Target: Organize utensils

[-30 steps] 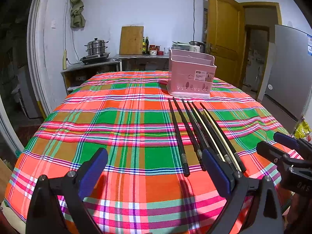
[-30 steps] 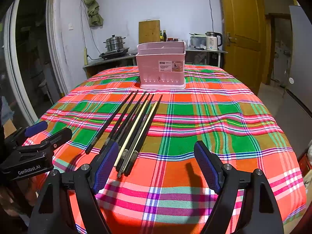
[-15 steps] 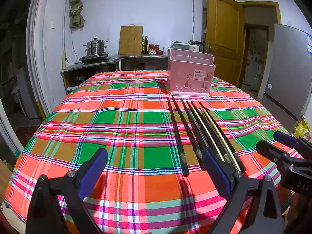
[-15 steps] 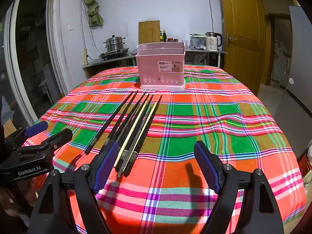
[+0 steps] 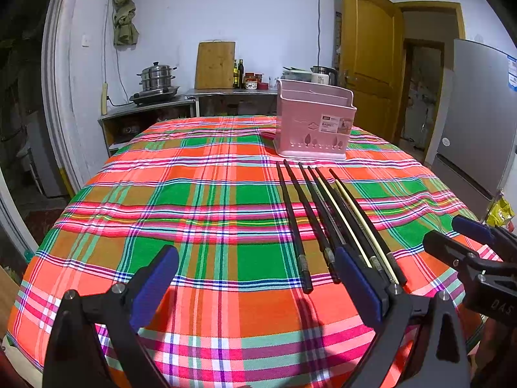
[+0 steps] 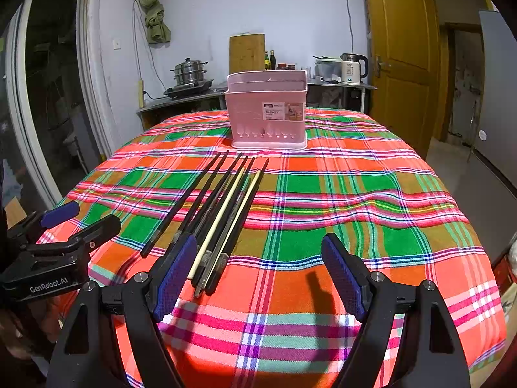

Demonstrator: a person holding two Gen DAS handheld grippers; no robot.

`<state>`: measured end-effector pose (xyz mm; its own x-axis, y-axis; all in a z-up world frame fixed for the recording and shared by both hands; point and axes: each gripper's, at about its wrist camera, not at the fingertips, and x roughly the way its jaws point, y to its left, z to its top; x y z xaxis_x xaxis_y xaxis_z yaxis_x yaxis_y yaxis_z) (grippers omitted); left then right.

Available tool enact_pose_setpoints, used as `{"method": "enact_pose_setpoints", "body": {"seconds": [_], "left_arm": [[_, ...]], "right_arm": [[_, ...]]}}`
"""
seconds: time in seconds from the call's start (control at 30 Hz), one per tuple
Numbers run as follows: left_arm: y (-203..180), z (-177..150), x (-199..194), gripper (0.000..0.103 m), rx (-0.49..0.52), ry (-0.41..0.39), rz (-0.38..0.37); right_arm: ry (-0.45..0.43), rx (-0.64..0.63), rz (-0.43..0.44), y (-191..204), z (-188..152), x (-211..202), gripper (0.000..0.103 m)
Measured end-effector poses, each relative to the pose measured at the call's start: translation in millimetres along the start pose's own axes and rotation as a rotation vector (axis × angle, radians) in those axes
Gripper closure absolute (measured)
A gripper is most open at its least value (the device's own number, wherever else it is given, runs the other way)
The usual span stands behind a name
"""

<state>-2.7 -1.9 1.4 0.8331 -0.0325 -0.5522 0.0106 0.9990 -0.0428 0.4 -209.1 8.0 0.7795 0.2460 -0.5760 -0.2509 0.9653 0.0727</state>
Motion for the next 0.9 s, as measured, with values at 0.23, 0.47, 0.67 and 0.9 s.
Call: {"method": "enact_pose_setpoints", "body": {"seconds": [0.23, 0.47, 0.67, 0.9], "left_arm": [[-0.9, 1.7, 2.0, 0.004, 0.009, 0.003, -0.005], [-0.4, 7.7, 5.3, 0.004, 0.019, 0.004, -0.025], [0.5, 20.7, 22.3, 0.005, 0.033, 0.044, -0.089], [3.0, 45.9, 53.8, 0.012, 0.051, 0.112, -0.083]], "right_arm": [[0.001, -0.002, -0.006, -0.2, 2.3, 1.2, 0.023], [0.011, 0.000, -0.002, 0.2, 5.0, 6.5, 0.023], [0.024, 0.014, 0.005, -3.7, 14.4, 14.9, 0.024], [0.055, 0.021, 0.023, -7.7, 36.4, 31.6, 0.031]]}}
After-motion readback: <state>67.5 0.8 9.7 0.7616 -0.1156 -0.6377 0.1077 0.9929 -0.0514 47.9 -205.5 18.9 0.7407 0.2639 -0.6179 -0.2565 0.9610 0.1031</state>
